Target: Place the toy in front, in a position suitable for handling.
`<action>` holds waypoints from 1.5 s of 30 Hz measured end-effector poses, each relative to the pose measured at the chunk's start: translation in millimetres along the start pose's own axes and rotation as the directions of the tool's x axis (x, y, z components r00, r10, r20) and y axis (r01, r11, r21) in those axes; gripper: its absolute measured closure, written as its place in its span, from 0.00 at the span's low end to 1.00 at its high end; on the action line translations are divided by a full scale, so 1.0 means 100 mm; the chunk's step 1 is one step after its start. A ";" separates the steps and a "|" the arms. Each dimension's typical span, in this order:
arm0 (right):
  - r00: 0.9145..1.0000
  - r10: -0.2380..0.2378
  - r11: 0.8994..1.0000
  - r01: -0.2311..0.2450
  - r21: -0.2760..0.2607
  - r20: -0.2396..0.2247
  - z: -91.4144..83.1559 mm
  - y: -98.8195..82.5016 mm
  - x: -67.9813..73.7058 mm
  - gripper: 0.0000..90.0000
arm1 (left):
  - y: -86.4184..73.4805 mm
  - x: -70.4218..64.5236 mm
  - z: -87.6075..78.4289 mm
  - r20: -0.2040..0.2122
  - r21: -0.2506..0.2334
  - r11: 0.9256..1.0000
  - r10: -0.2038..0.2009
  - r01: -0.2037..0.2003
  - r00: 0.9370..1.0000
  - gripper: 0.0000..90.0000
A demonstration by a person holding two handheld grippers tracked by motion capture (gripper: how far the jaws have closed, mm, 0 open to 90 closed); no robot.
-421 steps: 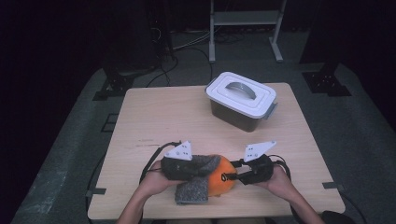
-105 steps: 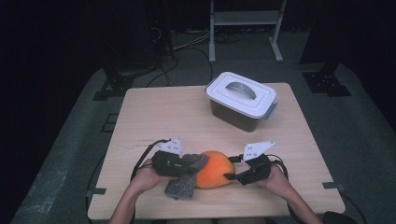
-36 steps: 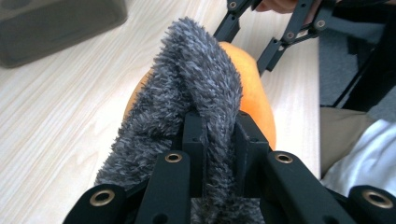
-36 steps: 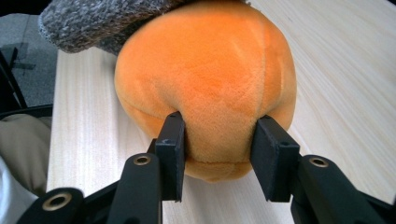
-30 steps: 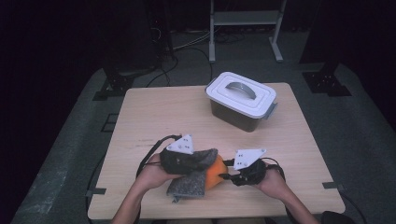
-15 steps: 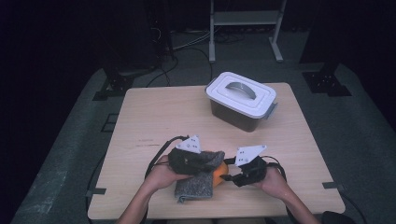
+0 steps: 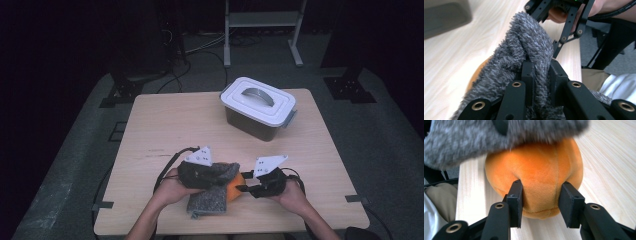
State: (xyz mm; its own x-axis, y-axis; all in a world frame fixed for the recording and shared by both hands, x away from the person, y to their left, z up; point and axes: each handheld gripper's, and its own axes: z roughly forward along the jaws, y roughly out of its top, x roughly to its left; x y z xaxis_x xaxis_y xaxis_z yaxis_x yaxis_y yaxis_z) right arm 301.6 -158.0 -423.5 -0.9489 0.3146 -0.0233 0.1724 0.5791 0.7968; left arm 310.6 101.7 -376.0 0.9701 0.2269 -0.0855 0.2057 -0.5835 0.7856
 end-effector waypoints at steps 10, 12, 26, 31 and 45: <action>0.997 0.080 0.996 -0.080 0.026 -0.006 -0.09 -0.12 -0.21 0.40 | -0.30 0.20 -0.07 -0.009 0.005 0.997 -0.081 0.081 0.997 0.85; 0.997 0.082 0.997 -0.082 0.011 -0.007 -0.09 -0.07 -0.19 0.30 | -0.29 0.19 -0.04 0.020 -0.004 0.996 -0.087 0.087 0.996 0.85; 0.999 0.043 0.998 -0.042 0.048 -0.019 -0.06 -0.04 -0.09 0.52 | -0.26 0.15 -0.01 0.017 0.016 0.998 -0.064 0.064 0.998 0.85; 1.000 0.012 0.999 -0.011 0.037 -0.028 -0.15 -0.02 -0.09 0.53 | -0.31 0.18 -0.02 0.010 0.016 0.998 -0.068 0.067 0.998 0.85; 0.999 0.030 1.000 -0.030 0.010 -0.010 -0.11 -0.04 -0.12 0.67 | -0.29 0.20 -0.02 0.037 -0.021 0.997 -0.067 0.068 0.997 0.85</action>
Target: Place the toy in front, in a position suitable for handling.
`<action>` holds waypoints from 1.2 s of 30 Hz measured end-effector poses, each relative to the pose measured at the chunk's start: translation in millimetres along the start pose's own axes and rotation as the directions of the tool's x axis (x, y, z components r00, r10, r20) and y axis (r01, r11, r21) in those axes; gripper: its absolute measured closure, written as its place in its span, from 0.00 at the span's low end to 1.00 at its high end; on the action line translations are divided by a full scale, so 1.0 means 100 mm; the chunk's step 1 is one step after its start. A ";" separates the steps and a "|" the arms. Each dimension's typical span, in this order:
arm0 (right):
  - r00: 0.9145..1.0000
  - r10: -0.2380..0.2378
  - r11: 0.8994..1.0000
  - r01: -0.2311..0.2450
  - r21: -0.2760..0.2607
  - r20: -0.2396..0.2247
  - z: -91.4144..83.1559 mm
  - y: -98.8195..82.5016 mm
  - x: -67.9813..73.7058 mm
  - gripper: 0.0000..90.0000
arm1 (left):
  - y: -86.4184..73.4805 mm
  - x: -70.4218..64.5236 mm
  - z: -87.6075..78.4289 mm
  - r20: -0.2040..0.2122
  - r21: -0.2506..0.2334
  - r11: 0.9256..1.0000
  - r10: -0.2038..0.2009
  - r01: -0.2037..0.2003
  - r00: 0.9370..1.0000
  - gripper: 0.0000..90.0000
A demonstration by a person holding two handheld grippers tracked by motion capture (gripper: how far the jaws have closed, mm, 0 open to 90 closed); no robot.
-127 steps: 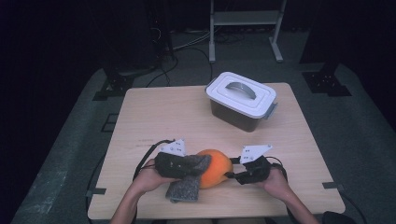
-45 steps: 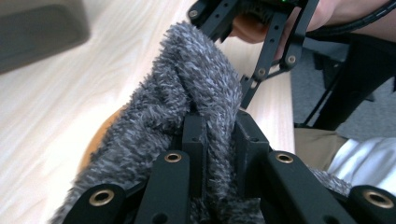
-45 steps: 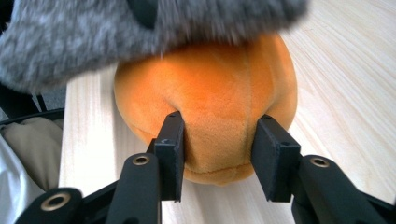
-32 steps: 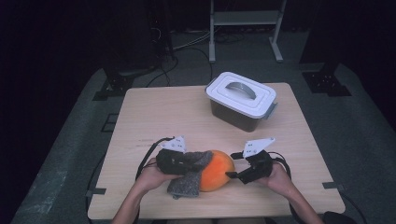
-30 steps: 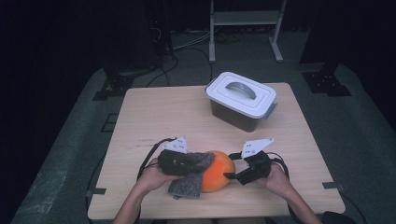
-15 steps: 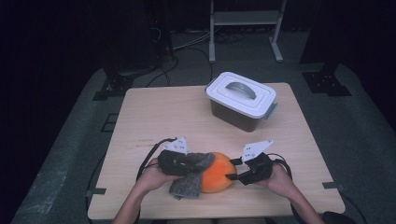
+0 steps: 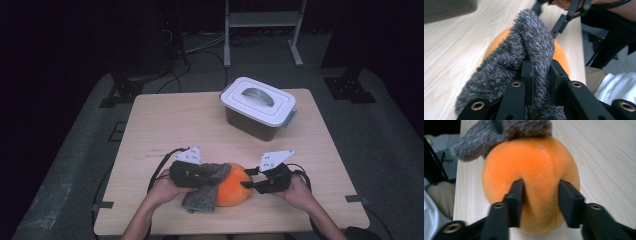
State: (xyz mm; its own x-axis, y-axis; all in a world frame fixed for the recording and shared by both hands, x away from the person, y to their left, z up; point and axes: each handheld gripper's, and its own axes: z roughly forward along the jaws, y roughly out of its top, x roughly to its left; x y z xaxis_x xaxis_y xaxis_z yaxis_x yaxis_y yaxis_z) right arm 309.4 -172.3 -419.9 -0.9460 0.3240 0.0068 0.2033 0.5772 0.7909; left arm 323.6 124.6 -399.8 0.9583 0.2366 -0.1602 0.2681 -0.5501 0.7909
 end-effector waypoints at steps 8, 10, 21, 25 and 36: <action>1.000 -0.011 1.000 0.011 0.018 -0.029 -0.05 -0.04 0.00 0.71 | -0.13 0.11 -0.06 -0.029 0.000 0.999 -0.048 0.048 0.998 0.85; 0.999 -0.014 1.000 0.014 0.020 -0.030 -0.04 -0.04 0.01 0.71 | -0.09 0.08 -0.05 -0.017 -0.010 1.000 -0.030 0.030 0.999 0.85; 0.998 0.033 0.999 -0.035 -0.032 -0.059 -0.04 0.00 -0.01 0.37 | -0.03 -0.02 0.08 0.077 -0.009 1.000 0.004 -0.004 0.997 0.85; 0.997 0.055 0.998 -0.056 -0.016 -0.060 0.06 0.02 -0.02 0.35 | -0.01 -0.03 0.09 0.066 0.014 1.000 0.022 -0.023 0.998 0.85; 0.997 0.053 0.998 -0.054 -0.014 -0.064 0.06 -0.05 0.03 0.54 | -0.13 0.10 0.00 0.021 0.002 0.999 -0.032 0.032 0.999 0.85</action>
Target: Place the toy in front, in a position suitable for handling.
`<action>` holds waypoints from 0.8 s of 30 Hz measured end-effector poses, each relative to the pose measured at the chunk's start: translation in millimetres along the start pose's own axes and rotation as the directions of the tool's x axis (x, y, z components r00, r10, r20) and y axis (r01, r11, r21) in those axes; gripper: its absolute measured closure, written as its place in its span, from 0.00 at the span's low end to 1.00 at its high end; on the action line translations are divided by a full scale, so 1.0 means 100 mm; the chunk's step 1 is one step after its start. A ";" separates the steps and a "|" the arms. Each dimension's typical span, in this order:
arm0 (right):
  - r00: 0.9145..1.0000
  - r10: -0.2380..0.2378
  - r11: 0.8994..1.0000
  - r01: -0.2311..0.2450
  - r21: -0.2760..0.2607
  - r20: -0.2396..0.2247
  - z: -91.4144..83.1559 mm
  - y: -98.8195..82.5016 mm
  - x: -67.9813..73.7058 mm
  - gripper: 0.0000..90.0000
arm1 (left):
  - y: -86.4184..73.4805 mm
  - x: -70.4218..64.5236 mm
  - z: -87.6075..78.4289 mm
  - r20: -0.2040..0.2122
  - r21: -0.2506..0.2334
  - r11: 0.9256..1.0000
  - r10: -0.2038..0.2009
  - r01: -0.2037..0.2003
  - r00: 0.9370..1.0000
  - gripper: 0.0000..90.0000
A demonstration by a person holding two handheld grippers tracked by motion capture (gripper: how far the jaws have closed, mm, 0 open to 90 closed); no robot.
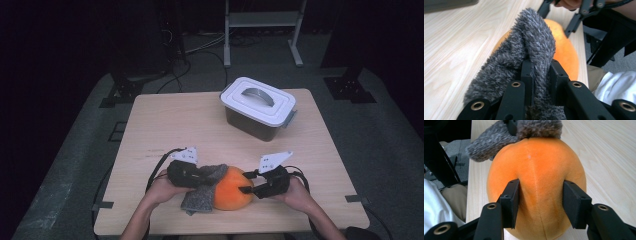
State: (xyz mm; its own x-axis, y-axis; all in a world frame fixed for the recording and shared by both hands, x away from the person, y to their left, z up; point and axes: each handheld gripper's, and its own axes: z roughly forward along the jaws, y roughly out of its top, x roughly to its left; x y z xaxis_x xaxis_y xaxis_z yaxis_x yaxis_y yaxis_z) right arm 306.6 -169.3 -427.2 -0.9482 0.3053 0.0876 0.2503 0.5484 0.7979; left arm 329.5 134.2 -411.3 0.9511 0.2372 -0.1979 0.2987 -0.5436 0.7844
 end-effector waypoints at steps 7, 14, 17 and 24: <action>1.000 0.005 1.000 -0.005 -0.002 -0.008 0.01 -0.01 0.02 0.54 | 0.05 -0.04 -0.01 0.009 -0.045 0.999 0.012 -0.011 1.000 0.85; 1.000 -0.012 1.000 0.013 0.000 -0.013 0.02 -0.01 0.05 0.55 | 0.10 -0.11 0.05 0.017 -0.022 0.999 0.045 -0.044 0.999 0.85; 1.000 -0.018 1.000 0.018 0.001 -0.014 0.02 0.00 0.06 0.55 | 0.07 -0.08 0.04 0.011 -0.002 0.999 0.036 -0.036 0.999 0.85; 1.000 -0.015 1.000 0.015 -0.023 -0.019 -0.02 0.09 0.03 0.38 | 0.05 -0.10 0.04 0.011 0.001 0.998 0.059 -0.059 0.998 0.85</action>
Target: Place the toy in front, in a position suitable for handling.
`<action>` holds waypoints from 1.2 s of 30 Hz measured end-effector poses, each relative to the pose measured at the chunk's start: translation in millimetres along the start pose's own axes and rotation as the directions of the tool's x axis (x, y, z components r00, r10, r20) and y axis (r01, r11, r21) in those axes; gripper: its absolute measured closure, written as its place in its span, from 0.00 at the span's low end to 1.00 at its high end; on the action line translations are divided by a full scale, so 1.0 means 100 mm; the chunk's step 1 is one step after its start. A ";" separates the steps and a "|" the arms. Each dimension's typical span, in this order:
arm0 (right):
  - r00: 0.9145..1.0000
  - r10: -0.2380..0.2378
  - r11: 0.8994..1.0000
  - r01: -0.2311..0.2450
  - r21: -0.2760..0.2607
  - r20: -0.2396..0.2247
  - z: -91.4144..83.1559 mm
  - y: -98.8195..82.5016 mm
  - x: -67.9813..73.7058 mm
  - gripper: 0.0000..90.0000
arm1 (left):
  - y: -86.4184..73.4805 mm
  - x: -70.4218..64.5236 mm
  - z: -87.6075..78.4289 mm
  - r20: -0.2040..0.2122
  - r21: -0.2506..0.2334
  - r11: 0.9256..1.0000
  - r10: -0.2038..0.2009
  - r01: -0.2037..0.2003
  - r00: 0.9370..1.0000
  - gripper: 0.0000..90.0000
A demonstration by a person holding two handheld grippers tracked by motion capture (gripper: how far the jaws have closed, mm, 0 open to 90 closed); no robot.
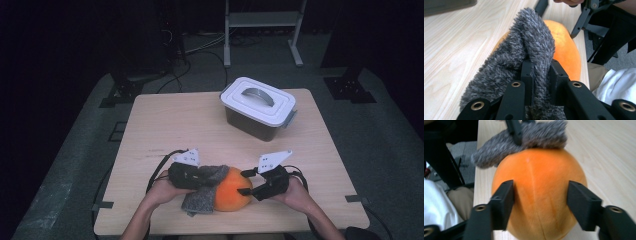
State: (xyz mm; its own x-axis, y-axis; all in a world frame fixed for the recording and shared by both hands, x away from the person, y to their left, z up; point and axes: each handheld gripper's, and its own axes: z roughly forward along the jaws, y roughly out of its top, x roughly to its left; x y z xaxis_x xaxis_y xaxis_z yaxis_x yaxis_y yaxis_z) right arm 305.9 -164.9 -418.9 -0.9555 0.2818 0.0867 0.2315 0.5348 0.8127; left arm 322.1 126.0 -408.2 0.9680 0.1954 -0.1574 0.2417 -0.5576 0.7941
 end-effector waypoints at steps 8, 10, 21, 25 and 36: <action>1.000 0.001 1.000 -0.001 0.020 0.009 0.05 -0.05 -0.01 0.49 | -0.01 0.03 -0.06 -0.044 0.030 1.000 0.001 0.001 0.999 0.85; 1.000 0.003 1.000 -0.003 0.021 0.006 0.05 -0.07 -0.01 0.49 | -0.05 0.06 -0.09 -0.058 0.035 0.999 -0.012 0.014 0.998 0.85; 1.000 -0.006 0.999 0.006 0.034 0.008 0.03 -0.08 0.01 0.52 | 0.05 -0.05 -0.02 0.015 -0.016 0.999 0.040 -0.039 0.999 0.85; 1.000 -0.018 0.999 0.018 0.047 0.009 0.01 -0.11 -0.01 0.55 | -0.01 -0.01 -0.03 -0.006 0.001 1.000 0.023 -0.023 1.000 0.85; 1.000 0.023 0.999 -0.023 0.046 0.008 -0.04 -0.19 -0.12 0.56 | -0.06 0.03 -0.07 -0.007 -0.028 1.000 0.000 0.000 1.000 0.84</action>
State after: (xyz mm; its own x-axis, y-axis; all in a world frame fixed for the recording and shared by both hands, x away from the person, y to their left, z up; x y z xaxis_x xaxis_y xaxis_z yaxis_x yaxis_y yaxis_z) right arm 311.9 -181.4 -432.7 -0.9485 0.3005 0.1006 0.2618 0.5643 0.7830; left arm 323.5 135.5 -409.0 0.9675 0.2009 -0.1539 0.2399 -0.5351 0.8100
